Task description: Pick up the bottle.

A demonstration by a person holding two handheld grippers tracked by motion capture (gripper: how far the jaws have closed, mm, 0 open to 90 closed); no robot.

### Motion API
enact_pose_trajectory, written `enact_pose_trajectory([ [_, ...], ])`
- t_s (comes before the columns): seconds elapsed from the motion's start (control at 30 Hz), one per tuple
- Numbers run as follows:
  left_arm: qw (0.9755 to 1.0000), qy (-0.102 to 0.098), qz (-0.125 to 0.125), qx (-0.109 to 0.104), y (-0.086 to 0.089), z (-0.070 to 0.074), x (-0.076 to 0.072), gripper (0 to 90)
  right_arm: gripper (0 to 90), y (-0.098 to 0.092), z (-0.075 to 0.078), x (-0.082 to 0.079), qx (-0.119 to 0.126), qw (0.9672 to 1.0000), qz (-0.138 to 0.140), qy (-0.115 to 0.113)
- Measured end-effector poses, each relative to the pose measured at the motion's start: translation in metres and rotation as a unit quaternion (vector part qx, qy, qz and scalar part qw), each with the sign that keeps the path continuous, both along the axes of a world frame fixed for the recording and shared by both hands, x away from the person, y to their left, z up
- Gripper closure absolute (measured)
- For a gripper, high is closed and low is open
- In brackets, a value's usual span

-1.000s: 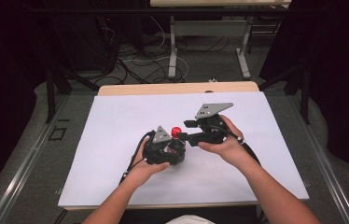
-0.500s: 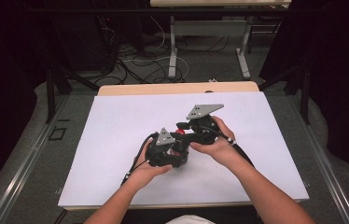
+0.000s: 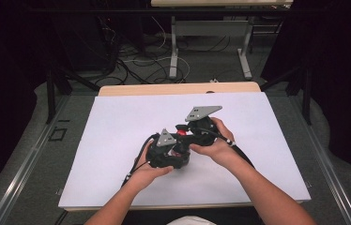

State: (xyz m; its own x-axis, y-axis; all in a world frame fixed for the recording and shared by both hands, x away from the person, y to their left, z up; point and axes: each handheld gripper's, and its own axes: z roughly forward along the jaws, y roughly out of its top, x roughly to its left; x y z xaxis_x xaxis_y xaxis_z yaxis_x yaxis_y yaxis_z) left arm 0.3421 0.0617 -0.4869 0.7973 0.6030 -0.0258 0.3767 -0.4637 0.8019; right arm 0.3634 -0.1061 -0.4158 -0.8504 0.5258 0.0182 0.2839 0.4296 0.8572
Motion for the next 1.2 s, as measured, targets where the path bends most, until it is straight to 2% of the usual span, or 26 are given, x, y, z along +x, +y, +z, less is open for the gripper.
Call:
enact_pose_trajectory([
  [0.2,1.0,0.005,-0.005,0.0,0.001,0.002,-0.001,29.9,61.1,-0.002,0.001,0.002,0.001,0.9997,0.024,-0.002],
  [0.43,0.9998,0.01,-0.02,0.004,0.003,0.003,-0.003,29.9,61.2,-0.005,0.002,0.007,0.0,0.9975,0.07,0.01],
  [0.47,0.9994,0.02,-0.027,0.004,0.004,0.005,-0.003,29.9,61.2,-0.006,0.003,0.008,-0.006,0.9968,0.079,0.009],
  [0.5,0.9996,0.015,-0.022,-0.005,0.003,0.004,-0.004,29.9,61.2,-0.006,0.004,0.008,-0.006,0.9961,0.087,0.007],
  [0.57,0.9994,0.008,-0.034,-0.005,0.004,0.005,-0.004,29.9,61.2,-0.006,0.007,0.01,-0.01,0.9939,0.11,0.009],
  [0.67,0.9992,0.012,-0.037,-0.013,0.004,0.007,-0.006,29.8,61.2,-0.007,0.011,0.013,-0.02,0.9895,0.143,0.007],
  [0.7,0.9988,0.017,-0.045,-0.008,0.006,0.009,-0.006,29.8,61.2,-0.007,0.013,0.014,-0.023,0.9876,0.155,0.007],
  [0.73,0.999,0.01,-0.041,-0.012,0.005,0.009,-0.006,29.8,61.1,-0.007,0.015,0.015,-0.028,0.9863,0.162,0.011],
  [0.77,0.999,0.007,-0.042,-0.011,0.005,0.009,-0.006,29.8,61.1,-0.006,0.016,0.017,-0.033,0.984,0.175,0.01],
  [0.8,0.9987,0.01,-0.049,-0.003,0.007,0.011,-0.006,29.8,61.1,-0.006,0.017,0.017,-0.035,0.9832,0.179,0.009],
  [0.87,0.9987,0.011,-0.051,-0.004,0.007,0.011,-0.007,29.8,61.1,-0.005,0.019,0.02,-0.042,0.9793,0.198,0.01],
  [0.93,0.9985,0.009,-0.054,0.0,0.006,0.01,-0.007,29.8,61.1,-0.004,0.02,0.022,-0.056,0.9742,0.218,0.014],
  [0.97,0.9987,0.007,-0.05,-0.005,0.005,0.009,-0.007,29.7,61.1,-0.004,0.02,0.023,-0.061,0.9716,0.228,0.013],
  [1.0,0.9986,0.012,-0.052,-0.004,0.005,0.009,-0.008,29.7,61.0,-0.003,0.021,0.024,-0.066,0.9692,0.237,0.012],
  [1.1,0.9986,0.007,-0.051,-0.009,0.005,0.009,-0.007,29.7,61.0,-0.002,0.023,0.026,-0.074,0.9646,0.253,0.013],
  [1.13,0.9987,0.009,-0.05,-0.012,0.006,0.01,-0.007,29.7,60.8,-0.002,0.023,0.028,-0.075,0.9631,0.258,0.016],
  [1.2,0.9989,0.009,-0.044,-0.014,0.007,0.01,-0.006,29.7,59.7,-0.002,0.024,0.03,-0.065,0.9652,0.253,0.019],
])
